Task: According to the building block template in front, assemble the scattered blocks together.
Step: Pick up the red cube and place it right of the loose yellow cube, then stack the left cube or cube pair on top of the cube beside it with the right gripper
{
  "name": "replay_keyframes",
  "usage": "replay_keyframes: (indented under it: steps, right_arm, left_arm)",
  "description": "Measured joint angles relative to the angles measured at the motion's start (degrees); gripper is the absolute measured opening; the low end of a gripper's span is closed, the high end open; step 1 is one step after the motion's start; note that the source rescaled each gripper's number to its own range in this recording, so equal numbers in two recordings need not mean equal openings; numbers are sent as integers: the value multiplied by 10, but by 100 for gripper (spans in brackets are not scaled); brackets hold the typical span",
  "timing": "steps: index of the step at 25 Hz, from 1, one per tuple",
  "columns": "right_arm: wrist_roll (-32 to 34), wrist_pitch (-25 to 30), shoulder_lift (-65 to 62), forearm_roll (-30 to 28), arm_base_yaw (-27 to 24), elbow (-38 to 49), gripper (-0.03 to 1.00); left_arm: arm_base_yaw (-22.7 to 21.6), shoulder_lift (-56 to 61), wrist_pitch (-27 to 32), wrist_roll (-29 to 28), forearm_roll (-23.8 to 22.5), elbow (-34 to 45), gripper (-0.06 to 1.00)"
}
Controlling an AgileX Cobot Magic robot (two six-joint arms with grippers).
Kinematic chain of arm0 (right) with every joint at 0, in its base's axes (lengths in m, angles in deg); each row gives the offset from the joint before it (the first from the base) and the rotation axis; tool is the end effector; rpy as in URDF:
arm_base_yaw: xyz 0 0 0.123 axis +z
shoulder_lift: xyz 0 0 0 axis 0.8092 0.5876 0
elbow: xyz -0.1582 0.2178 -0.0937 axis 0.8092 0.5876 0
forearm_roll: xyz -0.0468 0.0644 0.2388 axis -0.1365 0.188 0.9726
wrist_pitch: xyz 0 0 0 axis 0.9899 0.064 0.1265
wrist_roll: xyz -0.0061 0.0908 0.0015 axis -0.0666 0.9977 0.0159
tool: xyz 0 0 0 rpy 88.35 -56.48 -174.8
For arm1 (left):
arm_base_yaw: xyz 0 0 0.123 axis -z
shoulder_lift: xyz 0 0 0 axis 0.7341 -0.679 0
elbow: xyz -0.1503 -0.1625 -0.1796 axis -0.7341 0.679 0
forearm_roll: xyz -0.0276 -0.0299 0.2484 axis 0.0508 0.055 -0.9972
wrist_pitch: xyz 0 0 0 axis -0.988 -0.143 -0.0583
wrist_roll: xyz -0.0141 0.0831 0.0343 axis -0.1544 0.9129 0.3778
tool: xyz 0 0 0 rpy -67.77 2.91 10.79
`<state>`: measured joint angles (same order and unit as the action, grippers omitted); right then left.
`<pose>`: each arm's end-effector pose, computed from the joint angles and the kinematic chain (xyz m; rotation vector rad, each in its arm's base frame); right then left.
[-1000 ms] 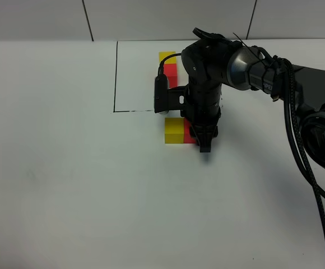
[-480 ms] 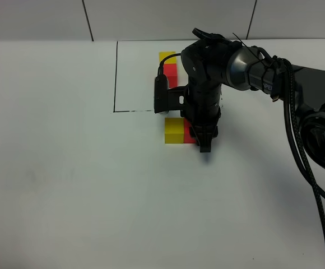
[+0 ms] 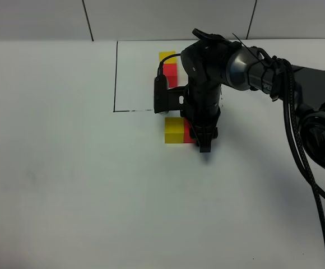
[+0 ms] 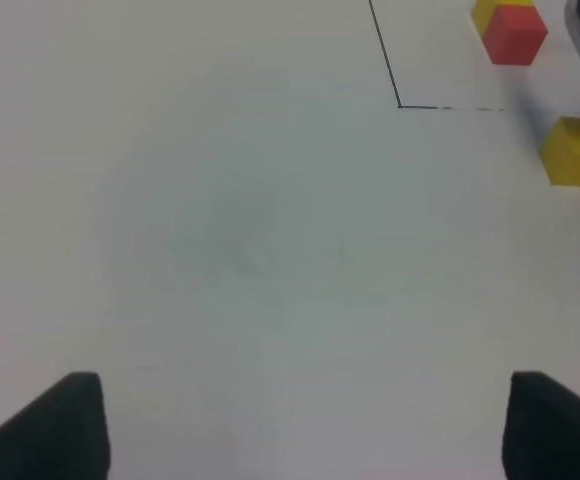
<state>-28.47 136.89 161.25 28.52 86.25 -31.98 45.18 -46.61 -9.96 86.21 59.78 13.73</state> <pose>0.3992 0.2444 0.1183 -2.1507 2.1855 -0.1302 -0.0056 -0.0122 0.2788 0.0232 2.0271 -0.1262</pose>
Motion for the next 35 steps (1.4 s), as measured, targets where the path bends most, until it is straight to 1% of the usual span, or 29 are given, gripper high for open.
replay_keyframes:
  steps: [2, 5, 7, 9, 11, 15, 18, 22, 25, 28, 31, 33, 35]
  right_arm:
    - [0, 0, -5, 1, 0, 0, 41]
    - [0, 1, -20, 1, -1, 0, 66]
    - [9, 5, -34, 1, -4, 0, 77]
    - [29, 10, -56, 1, -8, 0, 82]
    - [59, 19, -81, 1, -18, 0, 84]
    - [159, 47, -140, 1, -62, 4, 84]
    - [223, 47, -195, -2, -105, 44, 84]
    - [277, 12, -285, 3, -144, 144, 83]
    - [344, -24, -353, 6, -173, 228, 82]
    - [411, -50, -402, 7, -198, 296, 79]
    - [445, -55, -420, 4, -213, 330, 73]
    - [449, -59, -421, -1, -215, 335, 72]
    - [437, -71, -421, -10, -204, 336, 72]
  left_arm:
    - [0, 0, 0, 0, 0, 0, 71]
    - [0, 0, 0, 0, 0, 0, 71]
    - [0, 0, 0, 0, 0, 0, 71]
    - [0, 0, 0, 0, 0, 0, 71]
    - [0, 0, 0, 0, 0, 0, 71]
    - [0, 0, 0, 0, 0, 0, 71]
    - [0, 0, 0, 0, 0, 0, 71]
    - [0, 0, 0, 0, 0, 0, 71]
    - [0, 0, 0, 0, 0, 0, 71]
    - [0, 0, 0, 0, 0, 0, 71]
    - [0, 0, 0, 0, 0, 0, 71]
    - [0, 0, 0, 0, 0, 0, 71]
    - [0, 0, 0, 0, 0, 0, 71]
